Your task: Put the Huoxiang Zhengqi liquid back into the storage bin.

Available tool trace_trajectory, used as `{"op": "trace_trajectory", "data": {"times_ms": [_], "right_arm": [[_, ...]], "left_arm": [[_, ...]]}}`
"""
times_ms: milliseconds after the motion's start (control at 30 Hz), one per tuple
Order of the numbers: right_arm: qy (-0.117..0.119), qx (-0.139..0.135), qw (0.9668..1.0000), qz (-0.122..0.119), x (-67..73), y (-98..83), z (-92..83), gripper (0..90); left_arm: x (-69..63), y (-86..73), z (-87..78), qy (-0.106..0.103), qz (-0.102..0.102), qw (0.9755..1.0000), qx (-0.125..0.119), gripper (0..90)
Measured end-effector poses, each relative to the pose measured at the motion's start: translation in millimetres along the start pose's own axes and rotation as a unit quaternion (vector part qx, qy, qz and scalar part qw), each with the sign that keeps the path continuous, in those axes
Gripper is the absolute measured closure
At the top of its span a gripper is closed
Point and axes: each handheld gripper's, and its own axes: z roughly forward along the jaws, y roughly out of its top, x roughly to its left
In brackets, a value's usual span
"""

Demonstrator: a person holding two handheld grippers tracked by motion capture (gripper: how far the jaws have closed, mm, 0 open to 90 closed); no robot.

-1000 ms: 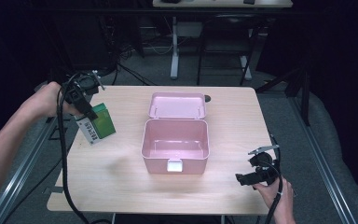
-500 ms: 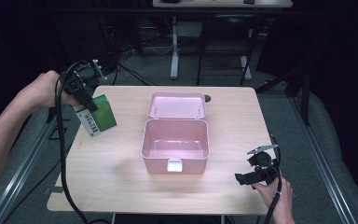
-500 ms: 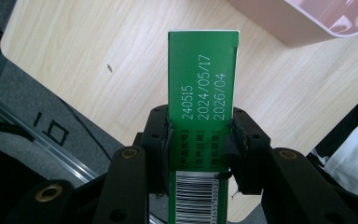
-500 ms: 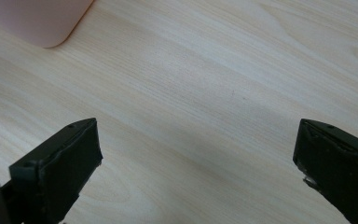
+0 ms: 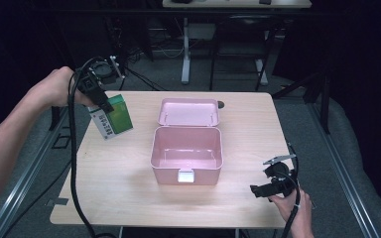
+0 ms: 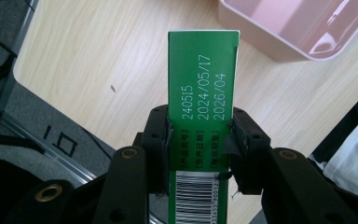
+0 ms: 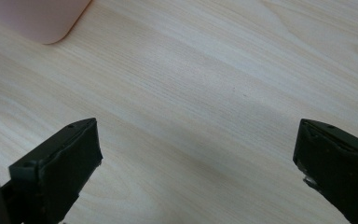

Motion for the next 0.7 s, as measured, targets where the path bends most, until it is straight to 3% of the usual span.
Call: {"op": "trace_trajectory", "data": {"times_ms": [700], "right_arm": [[0.003,-0.001,1.0,-0.005,4.0,2.8,1.8,0.0]], "left_arm": [[-21.9,50.6,-21.5,0.001,0.054,0.9983,-0.022,63.5]]}}
